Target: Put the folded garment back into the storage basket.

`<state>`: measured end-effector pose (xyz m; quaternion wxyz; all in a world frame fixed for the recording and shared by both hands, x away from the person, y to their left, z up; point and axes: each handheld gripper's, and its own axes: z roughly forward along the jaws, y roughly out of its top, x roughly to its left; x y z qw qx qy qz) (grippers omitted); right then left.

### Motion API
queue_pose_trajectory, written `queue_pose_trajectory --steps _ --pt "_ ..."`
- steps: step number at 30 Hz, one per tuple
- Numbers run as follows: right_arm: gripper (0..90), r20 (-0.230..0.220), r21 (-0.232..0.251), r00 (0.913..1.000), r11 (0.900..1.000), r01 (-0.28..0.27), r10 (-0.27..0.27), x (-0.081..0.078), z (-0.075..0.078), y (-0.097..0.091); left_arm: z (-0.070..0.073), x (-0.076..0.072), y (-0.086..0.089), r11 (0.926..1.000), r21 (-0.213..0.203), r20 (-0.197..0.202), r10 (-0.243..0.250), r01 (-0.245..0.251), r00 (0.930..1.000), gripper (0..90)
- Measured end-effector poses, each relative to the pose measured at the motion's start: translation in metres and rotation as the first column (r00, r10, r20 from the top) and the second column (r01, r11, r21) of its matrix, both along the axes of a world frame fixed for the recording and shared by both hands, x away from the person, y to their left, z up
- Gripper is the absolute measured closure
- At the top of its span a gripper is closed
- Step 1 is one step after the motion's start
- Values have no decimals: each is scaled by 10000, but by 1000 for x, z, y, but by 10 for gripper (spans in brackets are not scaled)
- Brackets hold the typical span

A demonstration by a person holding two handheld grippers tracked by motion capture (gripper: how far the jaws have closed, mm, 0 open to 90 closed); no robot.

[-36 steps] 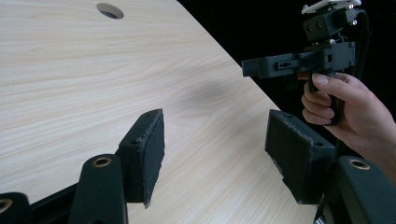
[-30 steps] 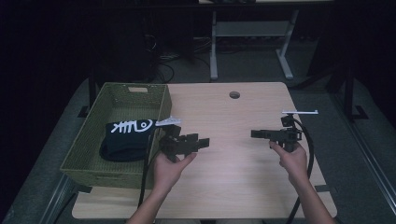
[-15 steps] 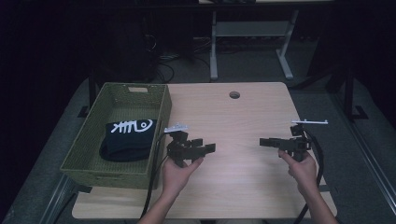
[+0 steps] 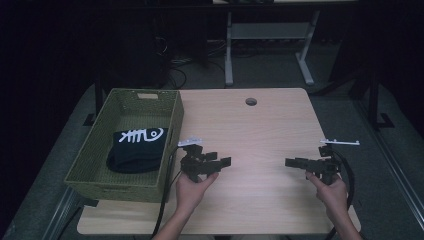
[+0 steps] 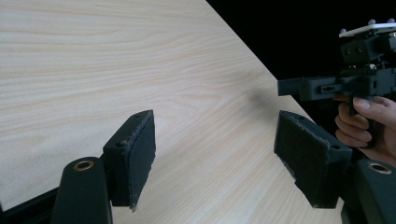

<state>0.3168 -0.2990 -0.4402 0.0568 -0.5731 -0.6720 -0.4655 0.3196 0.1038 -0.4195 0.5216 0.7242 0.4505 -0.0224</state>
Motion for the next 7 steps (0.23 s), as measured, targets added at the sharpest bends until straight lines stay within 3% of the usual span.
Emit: queue_pose_trajectory --steps 7 --pt "298 111 -75 9999 10000 44 -43 -12 -5 -6 -5 -2 -2 10000 -15 -22 -41 41 10000 291"
